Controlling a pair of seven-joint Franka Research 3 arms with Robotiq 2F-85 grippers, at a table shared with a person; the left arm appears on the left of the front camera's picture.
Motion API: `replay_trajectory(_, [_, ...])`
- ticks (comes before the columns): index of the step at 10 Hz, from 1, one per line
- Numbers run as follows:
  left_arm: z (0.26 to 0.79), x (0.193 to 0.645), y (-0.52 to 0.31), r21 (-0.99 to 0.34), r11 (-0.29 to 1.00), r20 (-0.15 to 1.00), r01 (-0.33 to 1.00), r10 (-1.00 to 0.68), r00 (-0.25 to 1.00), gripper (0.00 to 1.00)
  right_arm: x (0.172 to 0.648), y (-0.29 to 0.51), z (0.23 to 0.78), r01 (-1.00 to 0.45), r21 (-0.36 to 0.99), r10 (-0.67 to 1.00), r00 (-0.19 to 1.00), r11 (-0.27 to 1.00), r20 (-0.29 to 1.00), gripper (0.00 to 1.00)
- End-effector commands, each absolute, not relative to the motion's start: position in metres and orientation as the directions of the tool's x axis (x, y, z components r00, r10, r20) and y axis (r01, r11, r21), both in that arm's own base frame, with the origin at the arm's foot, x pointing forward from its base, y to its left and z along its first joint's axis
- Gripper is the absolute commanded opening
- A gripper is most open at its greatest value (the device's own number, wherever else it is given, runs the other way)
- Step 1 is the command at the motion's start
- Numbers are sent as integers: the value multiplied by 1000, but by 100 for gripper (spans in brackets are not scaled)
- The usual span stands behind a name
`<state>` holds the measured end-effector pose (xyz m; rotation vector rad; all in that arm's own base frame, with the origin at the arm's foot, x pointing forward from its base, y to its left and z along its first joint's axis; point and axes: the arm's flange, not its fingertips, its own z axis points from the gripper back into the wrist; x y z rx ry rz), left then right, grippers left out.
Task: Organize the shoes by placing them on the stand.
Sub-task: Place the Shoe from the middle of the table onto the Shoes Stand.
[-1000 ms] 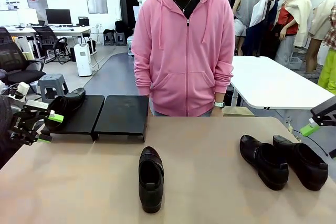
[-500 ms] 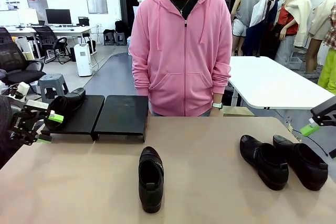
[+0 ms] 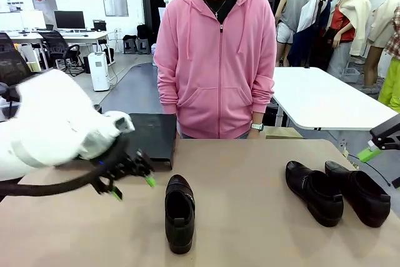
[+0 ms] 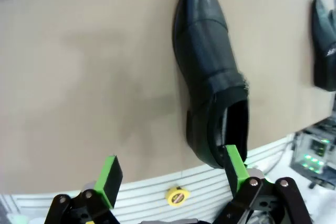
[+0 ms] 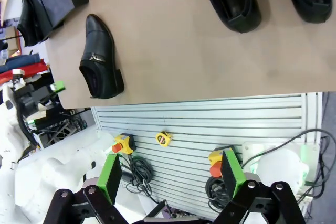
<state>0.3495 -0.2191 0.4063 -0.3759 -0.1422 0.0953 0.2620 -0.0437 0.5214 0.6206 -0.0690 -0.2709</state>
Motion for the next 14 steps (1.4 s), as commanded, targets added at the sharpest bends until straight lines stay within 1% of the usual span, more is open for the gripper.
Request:
replay_trajectory(1, [403, 361, -240, -263, 963, 145, -57, 98, 985, 100, 262, -44, 524, 204, 610, -252, 968, 765, -7, 100])
replay_trajectory(3, [397, 360, -270, -195, 981, 182, -16, 52, 982, 100, 262, -44, 524, 204, 610, -252, 968, 765, -7, 100])
replay_trajectory(6, [397, 365, -287, -172, 985, 168, -9, 38, 985, 100, 262, -44, 524, 204, 610, -252, 968, 765, -7, 100])
replay_trajectory(8, [390, 370, -294, -155, 988, 137, -4, 25, 990, 100, 262, -44, 524, 204, 610, -252, 968, 765, -7, 100])
replay_trajectory(9, [384, 374, -295, -147, 989, 128, -27, 46, 991, 100, 262, -44, 524, 204, 610, -252, 968, 765, -7, 100])
replay_trajectory(12, [356, 380, -300, -114, 992, 56, -45, 52, 997, 100, 262, -44, 524, 204, 610, -252, 968, 765, -7, 100])
replay_trajectory(14, [343, 381, -303, -87, 996, 46, -37, 42, 998, 100, 262, -44, 524, 204, 610, -252, 968, 765, -7, 100])
